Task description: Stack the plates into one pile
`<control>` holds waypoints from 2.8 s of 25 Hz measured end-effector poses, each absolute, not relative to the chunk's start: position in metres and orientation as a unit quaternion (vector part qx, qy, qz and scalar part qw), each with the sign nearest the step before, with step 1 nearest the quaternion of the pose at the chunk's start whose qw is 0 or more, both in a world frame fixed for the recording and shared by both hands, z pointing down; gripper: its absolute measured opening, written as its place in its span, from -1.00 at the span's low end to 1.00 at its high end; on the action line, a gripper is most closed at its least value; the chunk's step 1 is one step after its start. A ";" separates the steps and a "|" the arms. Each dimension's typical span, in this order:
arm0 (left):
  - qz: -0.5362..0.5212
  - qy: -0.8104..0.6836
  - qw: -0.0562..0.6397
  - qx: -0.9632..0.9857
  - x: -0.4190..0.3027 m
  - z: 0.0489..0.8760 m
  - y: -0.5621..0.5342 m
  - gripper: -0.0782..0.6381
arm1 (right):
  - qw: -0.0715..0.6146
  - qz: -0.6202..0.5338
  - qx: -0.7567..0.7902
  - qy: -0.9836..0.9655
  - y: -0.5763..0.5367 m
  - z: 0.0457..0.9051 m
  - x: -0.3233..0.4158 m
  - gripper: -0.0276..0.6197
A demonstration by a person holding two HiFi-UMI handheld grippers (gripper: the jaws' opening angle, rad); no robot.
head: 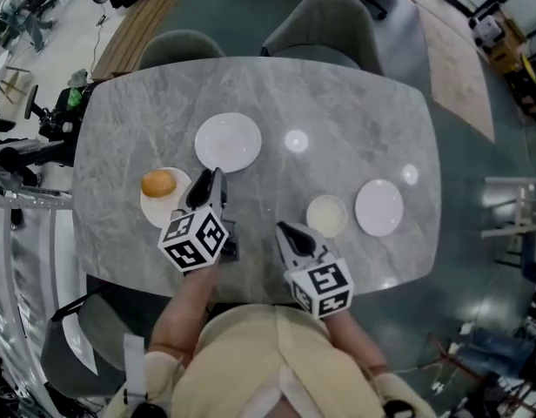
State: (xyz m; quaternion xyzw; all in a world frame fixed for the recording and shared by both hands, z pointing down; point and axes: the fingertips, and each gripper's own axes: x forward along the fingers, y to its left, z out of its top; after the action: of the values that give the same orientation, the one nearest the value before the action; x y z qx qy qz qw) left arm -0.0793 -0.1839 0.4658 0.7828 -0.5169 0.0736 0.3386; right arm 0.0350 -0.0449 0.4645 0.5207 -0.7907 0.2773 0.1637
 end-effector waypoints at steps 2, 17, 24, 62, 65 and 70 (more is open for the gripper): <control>0.075 -0.504 0.315 0.800 -0.069 0.454 -0.175 -0.52 | 0.151 0.271 0.524 -0.794 -0.041 0.455 0.043 -0.90; 0.106 -0.375 0.228 0.893 0.000 0.414 -0.098 -0.77 | 0.098 0.248 0.611 -0.745 0.003 0.412 0.139 -0.90; 0.114 -0.313 0.244 0.911 0.034 0.410 -0.080 -0.77 | 0.079 0.258 0.665 -0.697 0.025 0.411 0.182 -0.90; 0.183 -0.325 0.204 0.905 0.112 0.446 -0.059 -0.77 | -0.011 0.408 0.754 -0.515 0.076 0.498 0.343 -0.55; 0.190 -0.337 0.201 0.900 0.114 0.450 -0.063 -0.77 | -0.010 0.426 0.747 -0.510 0.069 0.511 0.348 -0.55; 0.200 -0.356 0.204 0.890 0.114 0.455 -0.074 -0.77 | -0.008 0.451 0.740 -0.498 0.060 0.526 0.359 -0.55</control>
State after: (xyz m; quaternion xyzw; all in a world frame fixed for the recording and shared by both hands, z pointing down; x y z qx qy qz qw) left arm 0.1140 -0.0742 0.4549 0.8899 -0.3555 0.1996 0.2044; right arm 0.3593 0.0600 0.5258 0.7401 -0.4985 0.4513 -0.0080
